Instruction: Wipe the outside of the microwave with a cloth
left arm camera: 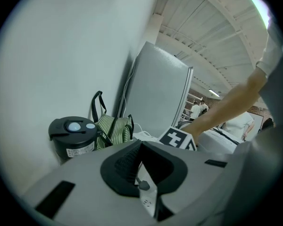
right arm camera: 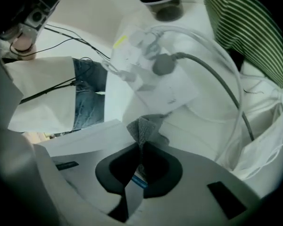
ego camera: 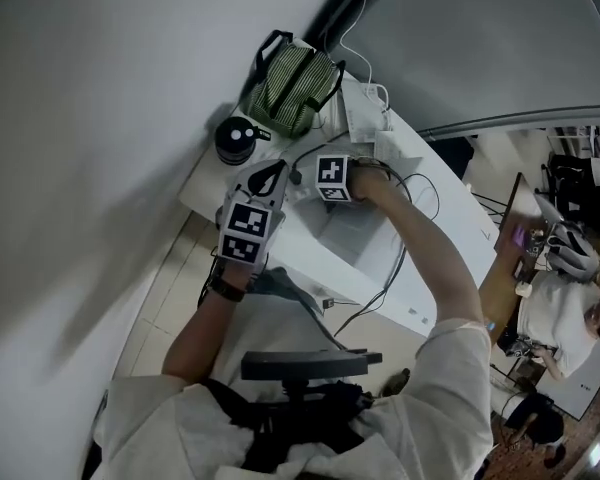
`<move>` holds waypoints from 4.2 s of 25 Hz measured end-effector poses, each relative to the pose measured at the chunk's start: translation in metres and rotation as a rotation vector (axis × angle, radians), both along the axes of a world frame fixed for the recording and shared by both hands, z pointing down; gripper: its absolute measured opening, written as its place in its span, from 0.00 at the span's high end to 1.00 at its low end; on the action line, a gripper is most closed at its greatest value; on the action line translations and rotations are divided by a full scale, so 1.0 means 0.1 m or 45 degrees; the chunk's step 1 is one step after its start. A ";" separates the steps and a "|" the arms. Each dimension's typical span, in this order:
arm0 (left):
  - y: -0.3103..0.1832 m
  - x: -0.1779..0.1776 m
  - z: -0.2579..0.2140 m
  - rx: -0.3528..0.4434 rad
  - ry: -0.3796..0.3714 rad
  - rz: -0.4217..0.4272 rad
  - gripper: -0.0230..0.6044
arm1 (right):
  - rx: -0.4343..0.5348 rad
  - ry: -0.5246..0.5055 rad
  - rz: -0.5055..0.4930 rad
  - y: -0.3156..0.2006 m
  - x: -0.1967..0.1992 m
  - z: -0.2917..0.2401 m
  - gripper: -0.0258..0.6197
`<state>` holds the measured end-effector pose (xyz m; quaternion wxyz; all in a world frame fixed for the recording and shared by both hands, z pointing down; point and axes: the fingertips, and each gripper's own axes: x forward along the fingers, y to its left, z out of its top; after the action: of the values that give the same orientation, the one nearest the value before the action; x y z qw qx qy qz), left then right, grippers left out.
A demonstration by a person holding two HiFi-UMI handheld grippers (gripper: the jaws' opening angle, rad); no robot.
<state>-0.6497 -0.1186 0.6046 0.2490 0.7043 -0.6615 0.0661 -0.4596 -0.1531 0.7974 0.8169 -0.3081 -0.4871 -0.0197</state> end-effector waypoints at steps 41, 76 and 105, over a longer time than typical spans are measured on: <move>0.19 0.33 -0.37 0.152 0.061 0.044 0.92 | 0.281 -0.133 0.049 -0.13 0.11 -1.20 0.92; -0.17 0.95 -0.62 0.181 -0.055 0.297 0.92 | 0.736 -0.667 0.680 -1.69 0.58 -2.24 0.93; -0.54 7.43 -1.47 0.159 -0.334 0.549 0.92 | 0.355 -1.457 0.984 -0.08 6.98 -2.92 0.93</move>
<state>0.0931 -0.1729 0.4576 0.0973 0.8286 -0.5254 0.1673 0.2385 -0.1609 0.5056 0.4130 0.0532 -0.9078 0.0506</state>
